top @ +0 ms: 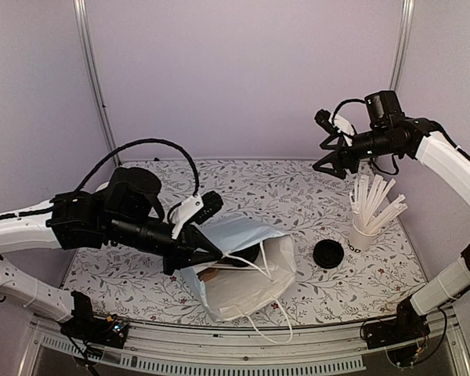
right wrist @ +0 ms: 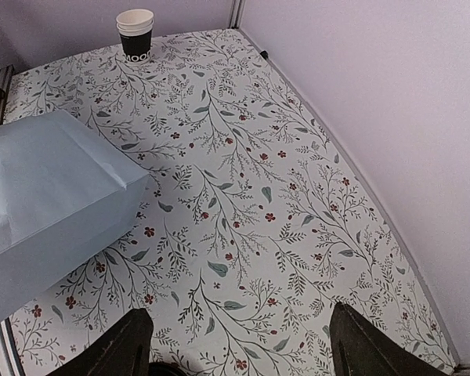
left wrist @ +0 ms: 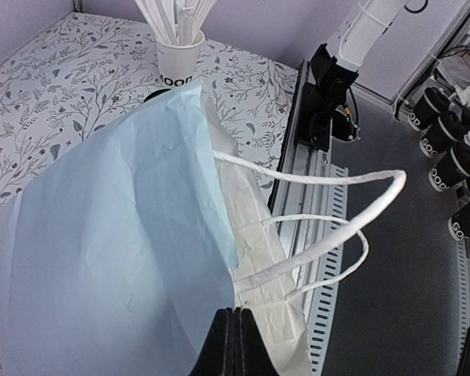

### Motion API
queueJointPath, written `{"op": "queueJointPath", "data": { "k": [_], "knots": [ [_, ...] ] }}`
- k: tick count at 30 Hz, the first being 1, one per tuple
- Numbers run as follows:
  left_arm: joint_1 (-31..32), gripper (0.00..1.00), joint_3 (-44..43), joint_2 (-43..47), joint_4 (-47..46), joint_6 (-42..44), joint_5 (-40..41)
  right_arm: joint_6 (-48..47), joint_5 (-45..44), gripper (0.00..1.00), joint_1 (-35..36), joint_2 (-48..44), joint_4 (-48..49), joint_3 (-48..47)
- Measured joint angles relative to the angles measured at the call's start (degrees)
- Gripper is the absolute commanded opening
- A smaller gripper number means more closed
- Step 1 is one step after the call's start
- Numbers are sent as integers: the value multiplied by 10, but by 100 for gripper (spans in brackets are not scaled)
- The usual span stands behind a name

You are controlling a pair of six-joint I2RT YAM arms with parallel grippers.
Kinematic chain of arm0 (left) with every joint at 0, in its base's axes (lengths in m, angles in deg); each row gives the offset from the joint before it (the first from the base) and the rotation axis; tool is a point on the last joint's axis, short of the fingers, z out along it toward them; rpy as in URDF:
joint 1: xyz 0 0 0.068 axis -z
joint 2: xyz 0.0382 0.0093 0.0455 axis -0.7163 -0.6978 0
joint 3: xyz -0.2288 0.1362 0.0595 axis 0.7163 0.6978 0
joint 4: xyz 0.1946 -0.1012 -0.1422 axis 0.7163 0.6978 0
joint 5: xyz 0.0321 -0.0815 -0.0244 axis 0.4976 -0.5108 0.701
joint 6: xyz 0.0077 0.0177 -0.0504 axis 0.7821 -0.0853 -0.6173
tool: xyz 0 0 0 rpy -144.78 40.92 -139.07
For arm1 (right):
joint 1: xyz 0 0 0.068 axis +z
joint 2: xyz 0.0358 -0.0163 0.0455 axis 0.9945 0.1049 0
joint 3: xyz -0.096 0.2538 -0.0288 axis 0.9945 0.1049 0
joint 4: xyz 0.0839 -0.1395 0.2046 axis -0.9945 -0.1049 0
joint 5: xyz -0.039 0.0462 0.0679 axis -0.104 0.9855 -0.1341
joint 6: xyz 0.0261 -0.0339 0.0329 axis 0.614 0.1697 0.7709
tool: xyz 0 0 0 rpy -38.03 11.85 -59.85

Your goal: Pack the takeout coffee

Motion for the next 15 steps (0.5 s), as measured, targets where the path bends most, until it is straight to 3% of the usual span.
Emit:
{"op": "queueJointPath", "data": {
  "k": [15],
  "knots": [
    [-1, 0, -31, 1, 21, 14, 56, -2, 38, 81, 0, 0, -4, 0]
  ]
}}
